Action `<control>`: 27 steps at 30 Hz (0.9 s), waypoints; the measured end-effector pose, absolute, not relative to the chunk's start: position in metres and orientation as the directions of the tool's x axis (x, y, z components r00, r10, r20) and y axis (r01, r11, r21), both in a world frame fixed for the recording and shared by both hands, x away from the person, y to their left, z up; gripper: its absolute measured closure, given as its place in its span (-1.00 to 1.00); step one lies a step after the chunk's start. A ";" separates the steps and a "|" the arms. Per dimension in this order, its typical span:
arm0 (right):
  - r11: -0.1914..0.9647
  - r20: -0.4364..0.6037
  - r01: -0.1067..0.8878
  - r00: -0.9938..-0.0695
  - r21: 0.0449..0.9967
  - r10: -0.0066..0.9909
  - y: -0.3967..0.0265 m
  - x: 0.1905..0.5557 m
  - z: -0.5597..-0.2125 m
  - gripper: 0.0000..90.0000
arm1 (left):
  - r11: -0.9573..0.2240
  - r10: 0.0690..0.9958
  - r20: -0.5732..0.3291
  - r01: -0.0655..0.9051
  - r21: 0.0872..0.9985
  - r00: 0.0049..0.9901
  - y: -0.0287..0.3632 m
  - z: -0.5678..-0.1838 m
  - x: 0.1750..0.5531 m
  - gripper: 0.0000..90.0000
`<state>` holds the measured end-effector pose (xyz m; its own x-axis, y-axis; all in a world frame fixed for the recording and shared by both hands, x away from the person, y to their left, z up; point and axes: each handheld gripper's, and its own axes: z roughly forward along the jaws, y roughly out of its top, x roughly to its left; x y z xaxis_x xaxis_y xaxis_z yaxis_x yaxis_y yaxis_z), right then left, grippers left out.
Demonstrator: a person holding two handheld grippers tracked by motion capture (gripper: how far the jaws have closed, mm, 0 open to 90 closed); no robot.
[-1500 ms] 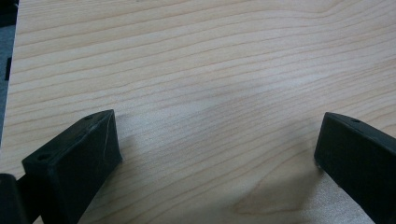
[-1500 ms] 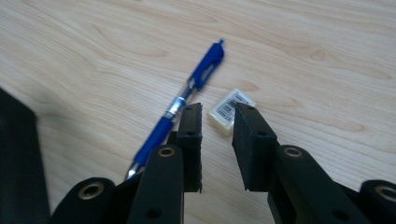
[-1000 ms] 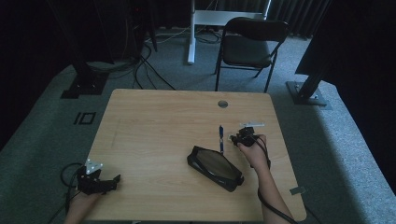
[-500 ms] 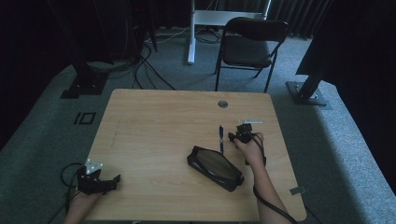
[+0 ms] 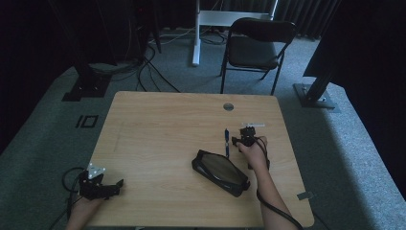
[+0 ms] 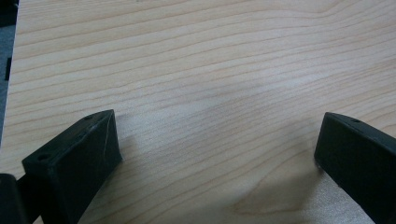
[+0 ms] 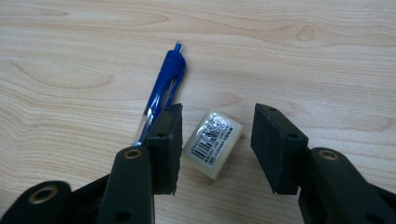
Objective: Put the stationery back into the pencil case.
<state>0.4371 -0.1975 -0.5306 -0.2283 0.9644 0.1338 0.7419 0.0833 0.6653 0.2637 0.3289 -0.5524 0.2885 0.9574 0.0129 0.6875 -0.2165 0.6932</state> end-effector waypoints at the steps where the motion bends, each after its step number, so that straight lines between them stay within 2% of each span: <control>1: 0.088 0.127 0.742 -0.229 0.664 0.965 -0.197 0.437 -0.531 0.18 | -0.216 0.957 0.013 0.687 0.693 0.289 0.329 -0.552 0.264 -1.00; 8: 0.100 0.123 0.750 -0.236 0.653 0.964 -0.194 0.439 -0.535 0.24 | -0.216 0.957 0.013 0.687 0.693 0.288 0.329 -0.552 0.264 -1.00; 13: 0.140 0.074 0.745 -0.247 0.653 0.966 -0.193 0.437 -0.535 0.41 | -0.216 0.957 0.013 0.687 0.693 0.288 0.329 -0.552 0.264 -1.00; 19: 0.186 0.029 0.740 -0.267 0.646 0.963 -0.195 0.435 -0.535 0.49 | -0.216 0.957 0.013 0.687 0.693 0.289 0.329 -0.552 0.264 -1.00; 27: 0.227 0.012 0.727 -0.308 0.648 0.951 -0.199 0.431 -0.528 0.51 | -0.216 0.957 0.013 0.687 0.693 0.288 0.329 -0.552 0.264 -1.00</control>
<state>0.4312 -0.1991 -0.5285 -0.3080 0.9513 0.0123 0.7269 0.2269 0.6481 0.2637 0.3289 -0.5525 0.2885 0.9574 0.0129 0.6875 -0.2165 0.6932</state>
